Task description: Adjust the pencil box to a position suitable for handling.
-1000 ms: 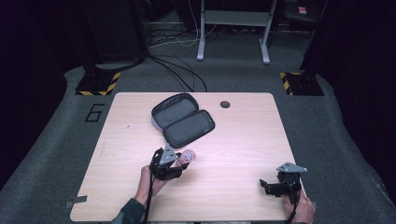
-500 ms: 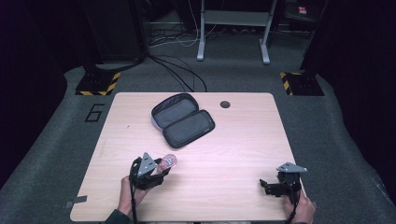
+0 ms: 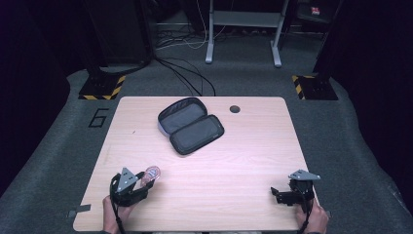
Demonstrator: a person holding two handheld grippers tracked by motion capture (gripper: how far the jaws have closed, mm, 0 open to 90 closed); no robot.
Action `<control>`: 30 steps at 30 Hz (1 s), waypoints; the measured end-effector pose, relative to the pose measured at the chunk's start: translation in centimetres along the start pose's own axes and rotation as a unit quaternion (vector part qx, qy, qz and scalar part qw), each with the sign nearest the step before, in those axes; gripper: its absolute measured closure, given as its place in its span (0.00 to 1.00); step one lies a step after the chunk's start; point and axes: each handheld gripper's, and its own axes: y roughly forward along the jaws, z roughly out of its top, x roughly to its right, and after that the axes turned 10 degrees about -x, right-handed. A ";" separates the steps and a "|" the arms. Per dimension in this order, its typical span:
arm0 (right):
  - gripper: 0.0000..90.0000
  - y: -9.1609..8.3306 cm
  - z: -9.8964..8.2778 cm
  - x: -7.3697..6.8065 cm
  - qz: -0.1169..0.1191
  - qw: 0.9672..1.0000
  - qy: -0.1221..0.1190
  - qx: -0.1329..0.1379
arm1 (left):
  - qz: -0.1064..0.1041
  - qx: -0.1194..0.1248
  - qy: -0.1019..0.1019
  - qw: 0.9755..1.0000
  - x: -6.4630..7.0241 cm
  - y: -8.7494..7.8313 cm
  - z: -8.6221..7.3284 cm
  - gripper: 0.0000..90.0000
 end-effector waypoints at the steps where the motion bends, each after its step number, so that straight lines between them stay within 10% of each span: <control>1: 0.00 0.0 0.0 0.0 0.000 1.000 0.000 0.000 | 0.004 0.000 -0.006 1.000 -0.3 0.0 -0.4 0.55; 10: 0.00 0.0 0.0 0.0 0.000 1.000 0.000 0.000 | 0.017 -0.027 -0.059 0.998 -2.9 0.2 -3.1 0.55; 23: 0.00 0.0 0.0 0.0 0.000 1.000 0.000 0.000 | 0.012 -0.059 -0.064 0.996 -3.5 0.9 -3.8 0.54; 30: 0.00 0.0 0.0 0.0 0.000 1.000 0.000 0.000 | 0.003 -0.044 -0.063 0.997 -3.5 -0.1 -2.6 0.26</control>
